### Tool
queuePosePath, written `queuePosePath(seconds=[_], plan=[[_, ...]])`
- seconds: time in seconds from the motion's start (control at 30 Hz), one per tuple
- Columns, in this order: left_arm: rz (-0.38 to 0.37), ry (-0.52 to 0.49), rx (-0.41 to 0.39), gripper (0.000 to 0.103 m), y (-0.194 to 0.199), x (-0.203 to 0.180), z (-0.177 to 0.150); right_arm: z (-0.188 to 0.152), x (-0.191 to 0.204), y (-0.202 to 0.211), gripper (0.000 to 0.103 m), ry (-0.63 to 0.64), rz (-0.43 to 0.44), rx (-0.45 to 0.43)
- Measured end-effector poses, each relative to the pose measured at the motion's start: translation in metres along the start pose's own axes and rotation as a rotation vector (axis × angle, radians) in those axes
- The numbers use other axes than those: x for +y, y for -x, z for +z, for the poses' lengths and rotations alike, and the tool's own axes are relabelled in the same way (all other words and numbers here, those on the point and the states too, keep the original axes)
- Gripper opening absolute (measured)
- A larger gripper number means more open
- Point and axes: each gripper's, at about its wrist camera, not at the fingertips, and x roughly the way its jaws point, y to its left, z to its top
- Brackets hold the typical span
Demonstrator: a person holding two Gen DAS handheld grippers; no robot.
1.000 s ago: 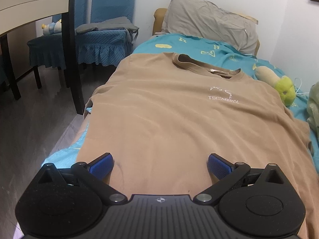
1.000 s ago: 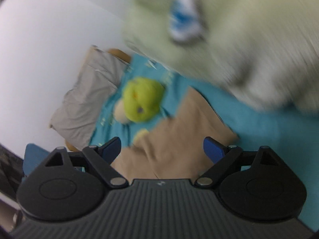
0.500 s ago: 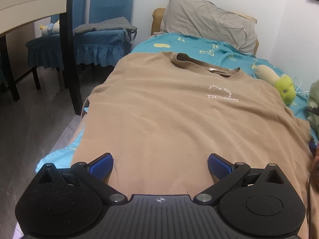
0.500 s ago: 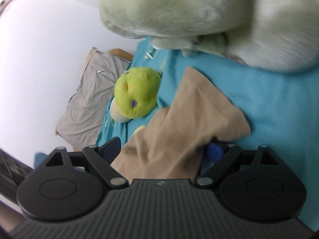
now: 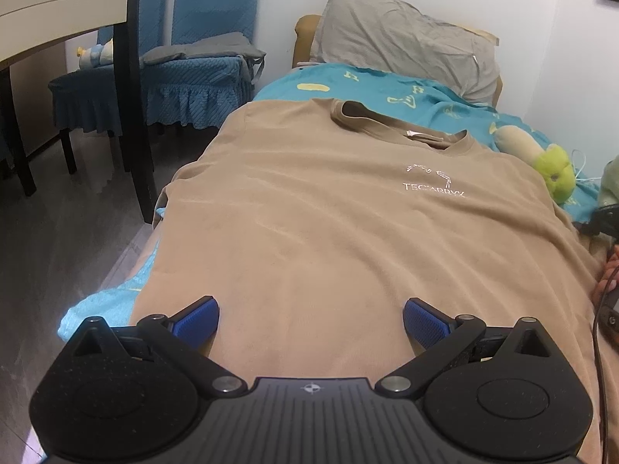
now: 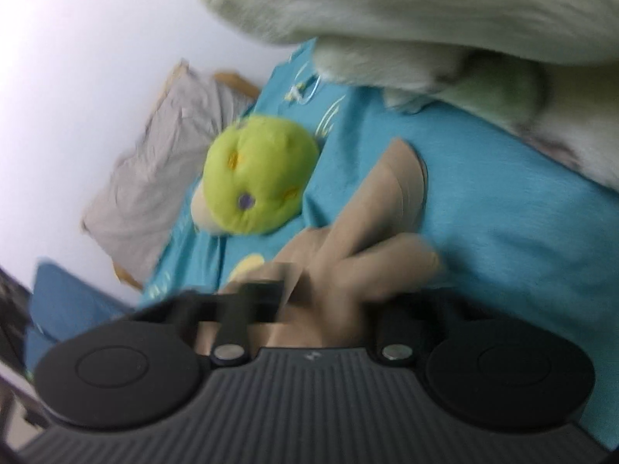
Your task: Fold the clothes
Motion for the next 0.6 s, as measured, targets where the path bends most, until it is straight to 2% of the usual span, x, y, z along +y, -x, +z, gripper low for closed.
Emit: queuePosePath(seconds=[0.03, 0.1, 0.17, 0.33, 0.47, 0.6], plan=[[-0.001, 0.001, 0.002, 0.103, 0.0, 0.0, 0.001, 0.002, 0.008, -0.001, 0.008, 0.045, -0.021, 0.005], [0.005, 0.001, 0.004, 0.103, 0.001, 0.002, 0.003, 0.011, 0.026, 0.008, 0.007, 0.153, -0.03, -0.061], [0.014, 0.001, 0.005, 0.103, 0.002, 0.004, 0.006, 0.022, 0.039, 0.02, 0.007, 0.197, -0.035, -0.112], [0.031, 0.044, 0.01, 0.103, 0.008, 0.013, 0.015, 0.032, 0.082, 0.037, 0.007, 0.324, -0.093, -0.164], [0.06, 0.083, 0.012, 0.103, 0.015, 0.027, 0.024, 0.007, 0.14, 0.05, 0.007, 0.486, -0.117, -0.235], [0.092, 0.121, 0.004, 0.103, 0.023, 0.046, 0.033, -0.052, 0.204, 0.06, 0.007, 0.664, -0.063, -0.28]])
